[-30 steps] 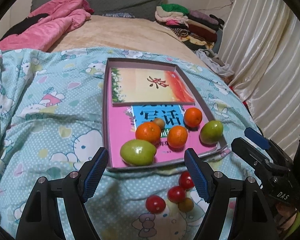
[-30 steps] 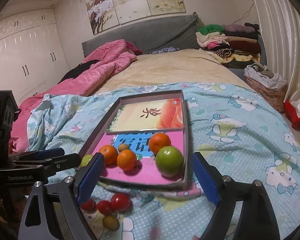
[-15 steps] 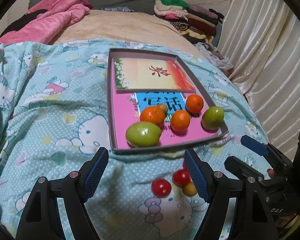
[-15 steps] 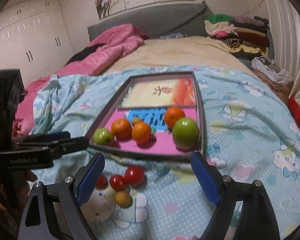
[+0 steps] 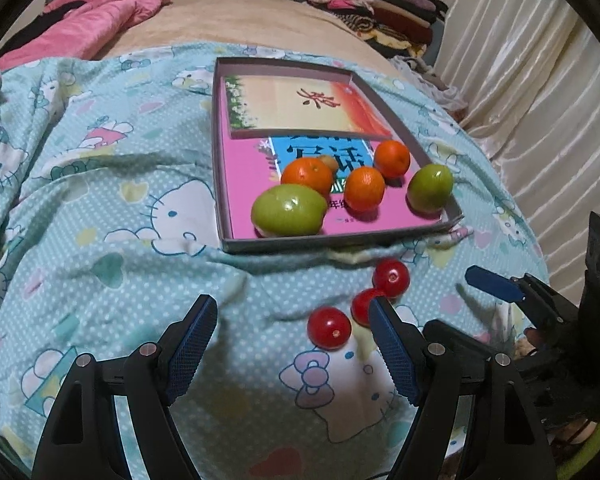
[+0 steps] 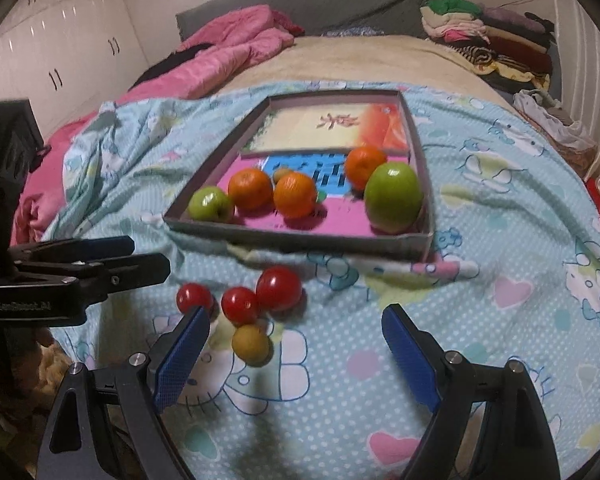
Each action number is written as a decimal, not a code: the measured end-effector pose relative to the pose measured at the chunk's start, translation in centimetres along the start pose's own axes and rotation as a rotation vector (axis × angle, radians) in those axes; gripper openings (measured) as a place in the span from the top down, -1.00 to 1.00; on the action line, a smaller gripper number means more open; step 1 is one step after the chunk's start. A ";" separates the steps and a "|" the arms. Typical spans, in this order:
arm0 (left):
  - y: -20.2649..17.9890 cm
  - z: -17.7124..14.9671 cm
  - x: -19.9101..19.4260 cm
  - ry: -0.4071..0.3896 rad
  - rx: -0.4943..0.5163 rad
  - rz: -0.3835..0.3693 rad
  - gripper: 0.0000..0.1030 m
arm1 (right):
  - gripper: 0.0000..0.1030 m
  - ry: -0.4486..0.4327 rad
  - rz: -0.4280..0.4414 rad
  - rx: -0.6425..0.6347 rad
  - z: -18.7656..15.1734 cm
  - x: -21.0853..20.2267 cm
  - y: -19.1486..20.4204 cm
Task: Organize fruits
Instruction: 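Withdraw both open grippers back toward the cherry tomatoes beside the tray, then grasp a red cherry tomato with the left gripper while the right grasps the small brown fruit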
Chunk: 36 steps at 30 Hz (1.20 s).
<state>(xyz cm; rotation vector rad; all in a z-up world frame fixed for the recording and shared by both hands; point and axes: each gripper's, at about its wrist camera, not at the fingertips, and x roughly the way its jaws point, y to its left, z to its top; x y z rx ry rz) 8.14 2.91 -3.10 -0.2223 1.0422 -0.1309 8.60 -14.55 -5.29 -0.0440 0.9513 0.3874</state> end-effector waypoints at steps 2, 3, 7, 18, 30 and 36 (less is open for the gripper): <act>-0.1 -0.1 0.2 0.008 0.005 -0.007 -0.54 | -0.70 0.024 0.000 -0.009 -0.2 0.6 0.2; -0.2 -0.1 0.2 0.012 0.006 -0.009 -0.54 | -0.70 0.035 0.001 -0.013 -0.3 0.9 0.3; -0.4 -0.2 0.5 0.023 0.014 -0.022 -0.53 | -0.54 0.063 0.034 -0.023 -0.5 1.6 0.7; -1.8 -0.8 2.3 0.090 0.065 -0.059 -0.12 | 0.23 0.160 0.088 -0.069 -1.5 3.9 2.1; -2.3 -0.9 4.5 0.133 0.087 -0.065 0.36 | 0.51 0.156 0.108 -0.055 -1.3 3.8 1.7; -2.5 -0.6 4.9 0.120 0.103 -0.058 0.43 | 0.51 0.108 0.110 0.004 -0.7 2.4 0.1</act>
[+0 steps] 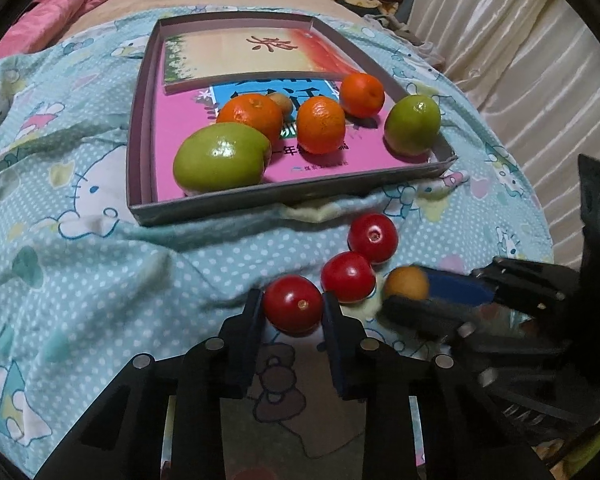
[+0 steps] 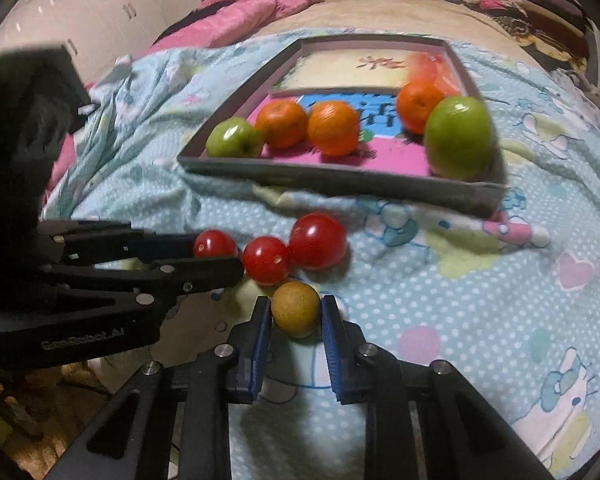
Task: Organize fruits
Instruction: 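Grasp a red cherry tomato with the left gripper while the right grasps the small brown fruit, then carry the cherry tomato with the left gripper while the right carries the brown fruit toward the workbook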
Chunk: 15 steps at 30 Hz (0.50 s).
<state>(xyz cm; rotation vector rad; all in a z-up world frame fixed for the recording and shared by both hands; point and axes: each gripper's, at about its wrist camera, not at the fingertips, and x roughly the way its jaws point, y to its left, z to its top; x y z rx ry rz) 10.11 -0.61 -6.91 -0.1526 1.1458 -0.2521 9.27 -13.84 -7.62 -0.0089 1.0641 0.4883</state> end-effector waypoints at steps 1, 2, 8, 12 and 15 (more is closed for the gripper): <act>0.0 0.1 -0.1 -0.003 0.003 0.001 0.43 | 0.51 -0.012 0.006 0.013 0.1 -0.3 -0.3; 0.0 0.1 -0.4 -0.016 0.003 0.000 0.44 | 0.51 -0.025 0.012 0.027 0.3 -0.6 -0.6; 0.0 0.6 -2.7 -0.100 -0.006 -0.023 0.44 | 0.51 -0.100 0.045 0.054 0.9 -2.3 -1.5; -0.1 0.9 -4.0 -0.147 -0.008 -0.021 0.44 | 0.51 -0.142 0.053 0.043 1.2 -3.0 -1.4; -0.4 1.0 -4.6 -0.171 -0.005 -0.018 0.44 | 0.51 -0.171 0.046 0.033 1.3 -3.5 -1.4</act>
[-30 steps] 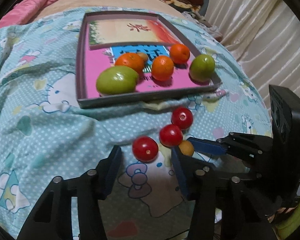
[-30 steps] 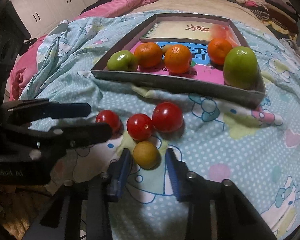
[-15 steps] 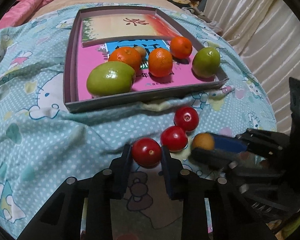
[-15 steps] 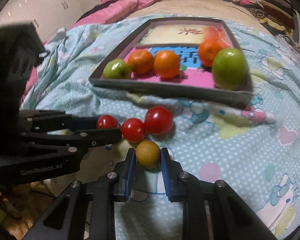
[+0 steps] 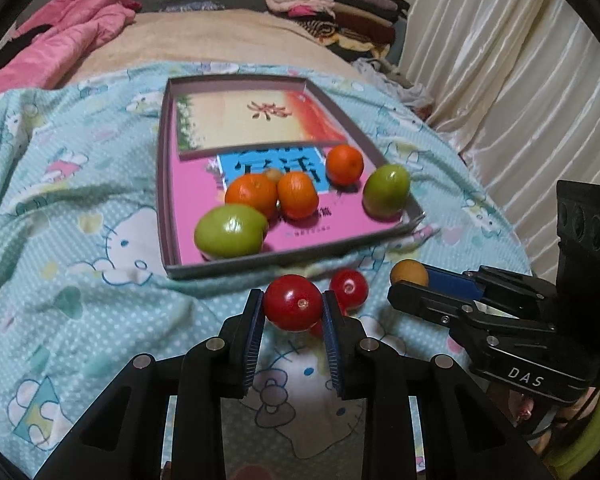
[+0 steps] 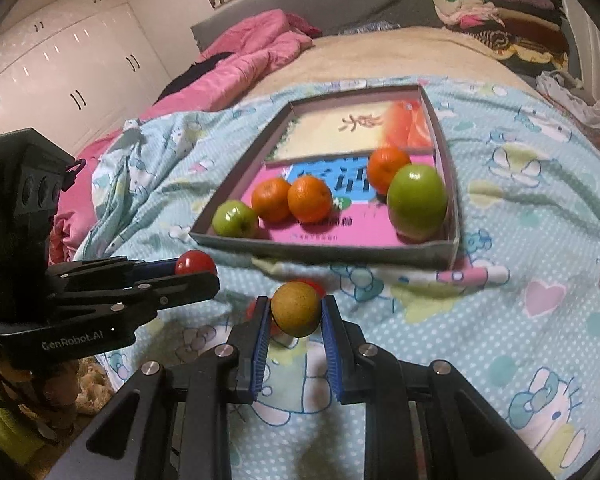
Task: Organize fruits
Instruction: 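Carry the cherry tomato with the left gripper while the right carries the brown fruit toward the workbook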
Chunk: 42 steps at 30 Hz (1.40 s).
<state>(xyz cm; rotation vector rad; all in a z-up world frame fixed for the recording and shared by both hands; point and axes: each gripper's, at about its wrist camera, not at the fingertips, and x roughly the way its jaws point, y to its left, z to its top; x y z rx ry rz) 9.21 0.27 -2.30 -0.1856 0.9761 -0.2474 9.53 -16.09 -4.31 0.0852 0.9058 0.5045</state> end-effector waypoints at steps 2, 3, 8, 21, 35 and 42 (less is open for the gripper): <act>-0.2 0.1 -0.4 -0.013 0.005 -0.001 0.44 | 0.51 -0.017 -0.011 -0.009 0.2 -0.3 0.1; -0.3 0.2 -0.5 -0.020 0.010 -0.001 0.44 | 0.51 -0.029 -0.018 -0.014 0.3 -0.5 0.0; -0.8 0.6 -0.6 -0.033 0.017 -0.004 0.44 | 0.51 -0.069 -0.036 -0.013 0.8 -1.1 -0.4; -1.5 2.7 0.6 -0.063 0.041 0.020 0.44 | 0.51 -0.132 -0.108 -0.032 2.4 -1.3 -1.6; -1.4 3.8 3.4 -0.024 0.039 0.036 0.44 | 0.51 -0.124 -0.145 -0.079 3.4 -0.2 -1.8; -1.5 3.8 4.6 -0.005 0.049 0.059 0.44 | 0.51 -0.112 -0.164 -0.118 3.5 0.6 -1.5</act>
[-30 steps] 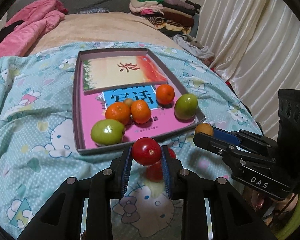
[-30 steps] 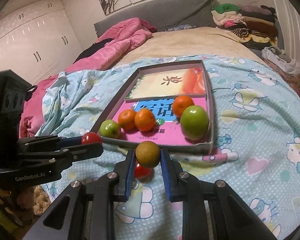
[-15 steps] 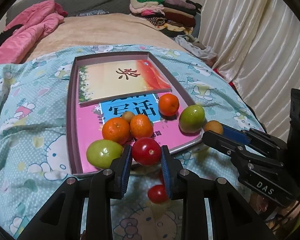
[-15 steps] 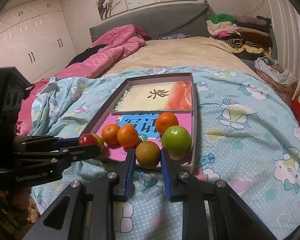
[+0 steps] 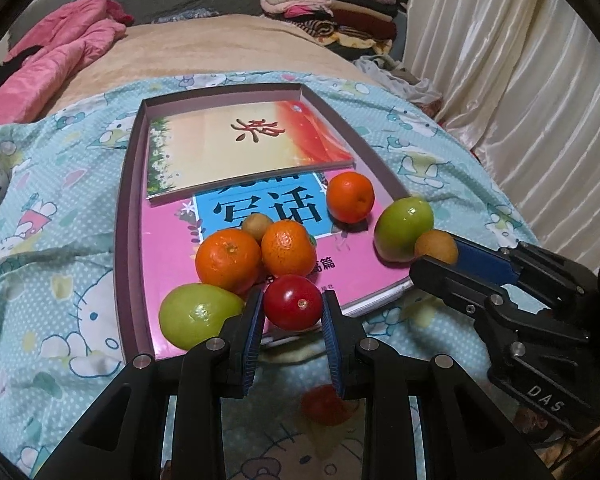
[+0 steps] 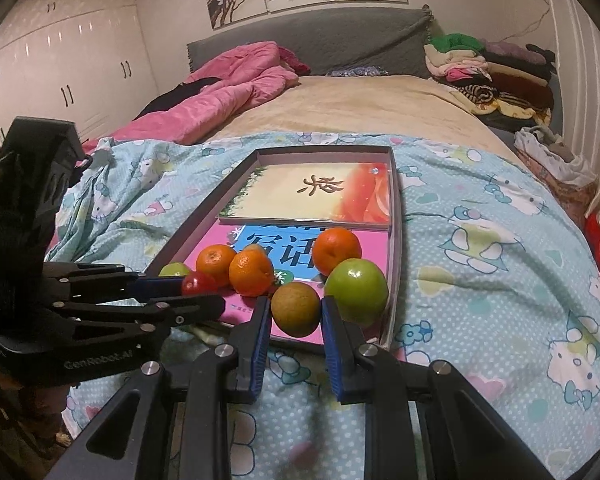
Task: Organize fruits
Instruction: 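Carry the cherry tomato with the left gripper while the right carries the brown fruit toward the workbook, then lower the cherry tomato onto the workbook with the left gripper while the right lowers the brown fruit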
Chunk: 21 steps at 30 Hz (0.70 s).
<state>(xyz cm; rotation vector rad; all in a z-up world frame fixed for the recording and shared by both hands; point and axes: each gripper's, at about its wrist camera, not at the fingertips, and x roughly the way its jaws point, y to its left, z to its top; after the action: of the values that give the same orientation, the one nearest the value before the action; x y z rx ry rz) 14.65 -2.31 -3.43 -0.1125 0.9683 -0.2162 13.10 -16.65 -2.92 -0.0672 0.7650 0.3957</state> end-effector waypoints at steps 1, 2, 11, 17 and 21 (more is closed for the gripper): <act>0.0 0.0 0.0 -0.001 0.001 -0.002 0.44 | 0.51 0.005 -0.007 -0.012 0.0 0.2 0.1; 0.0 0.0 0.1 0.001 -0.001 -0.009 0.44 | 0.51 0.009 -0.011 -0.017 0.1 0.5 0.2; -0.3 0.2 0.6 -0.002 0.031 0.002 0.44 | 0.51 0.072 -0.055 -0.033 -0.1 2.5 0.1; -0.2 0.3 1.0 -0.001 0.036 0.002 0.44 | 0.51 0.075 -0.061 -0.037 -0.1 3.0 0.0; -0.1 0.4 1.3 0.000 0.035 -0.002 0.44 | 0.51 0.079 -0.067 -0.041 0.0 3.3 -0.1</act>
<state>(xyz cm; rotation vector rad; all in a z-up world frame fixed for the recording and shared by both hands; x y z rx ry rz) 15.64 -2.70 -4.22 -0.0816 0.9644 -0.2344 15.24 -15.70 -5.22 -0.1473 0.8307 0.3462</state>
